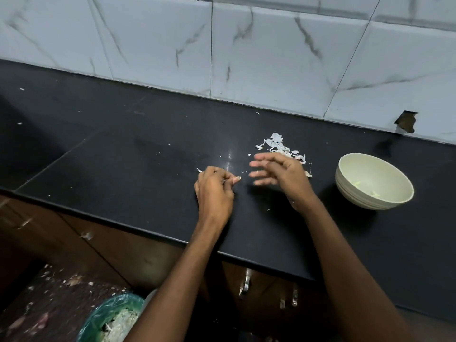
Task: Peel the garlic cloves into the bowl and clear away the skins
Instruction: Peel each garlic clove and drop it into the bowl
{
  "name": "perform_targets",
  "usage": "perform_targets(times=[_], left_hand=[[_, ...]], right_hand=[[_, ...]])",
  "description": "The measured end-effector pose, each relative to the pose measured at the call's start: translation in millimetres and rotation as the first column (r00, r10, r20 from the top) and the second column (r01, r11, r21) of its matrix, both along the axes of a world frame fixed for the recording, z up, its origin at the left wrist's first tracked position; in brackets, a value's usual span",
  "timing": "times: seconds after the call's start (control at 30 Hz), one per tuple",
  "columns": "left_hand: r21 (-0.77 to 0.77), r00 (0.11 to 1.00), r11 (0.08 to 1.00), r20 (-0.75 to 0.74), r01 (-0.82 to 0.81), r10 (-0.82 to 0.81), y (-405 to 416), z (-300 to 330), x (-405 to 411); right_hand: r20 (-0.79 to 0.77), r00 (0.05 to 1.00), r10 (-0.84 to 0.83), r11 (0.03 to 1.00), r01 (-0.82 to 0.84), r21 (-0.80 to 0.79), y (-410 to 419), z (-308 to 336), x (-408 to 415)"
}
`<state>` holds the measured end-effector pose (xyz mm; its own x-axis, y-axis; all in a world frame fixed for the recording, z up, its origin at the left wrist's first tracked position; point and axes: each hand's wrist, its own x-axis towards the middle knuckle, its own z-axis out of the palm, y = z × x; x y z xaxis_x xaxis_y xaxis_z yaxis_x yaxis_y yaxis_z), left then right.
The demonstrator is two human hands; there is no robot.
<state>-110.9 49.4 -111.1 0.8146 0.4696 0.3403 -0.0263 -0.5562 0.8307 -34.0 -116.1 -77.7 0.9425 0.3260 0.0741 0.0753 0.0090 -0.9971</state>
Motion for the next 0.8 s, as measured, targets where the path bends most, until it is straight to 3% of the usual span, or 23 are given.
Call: perform_targets(times=[0.13, 0.27, 0.43, 0.53, 0.63, 0.7, 0.8], left_hand=[[0.014, 0.996, 0.999, 0.068, 0.052, -0.053, -1, 1, -7], [0.058, 0.985, 0.987, 0.085, 0.147, -0.152, -10, 5, -12], [0.125, 0.979, 0.979, 0.107, 0.158, -0.171, -17, 8, -14], [0.041, 0.992, 0.999, 0.124, -0.007, 0.002, -11, 7, -15], [0.088, 0.991, 0.988, 0.054, -0.127, 0.123, -5, 3, -13], [0.152, 0.996, 0.984, 0.039, -0.091, 0.086, -8, 2, -13], [0.174, 0.987, 0.984, 0.159, -0.044, 0.016, -20, 3, -14]], right_hand=[[0.110, 0.983, 0.148, 0.987, -0.139, -0.086, -7, -11, -25], [0.160, 0.973, 0.167, 0.984, -0.155, -0.087, -15, -11, -37], [0.192, 0.981, 0.033, 0.999, -0.026, -0.040, -23, -13, -41], [0.151, 0.986, -0.077, 0.997, 0.078, -0.002, -36, -17, -40], [0.120, 0.983, -0.141, 0.990, 0.136, 0.045, -50, -21, -42], [0.112, 0.980, -0.164, 0.985, 0.157, 0.068, -57, -23, -46], [0.115, 0.972, -0.207, 0.976, 0.196, 0.099, -62, -25, -50]])
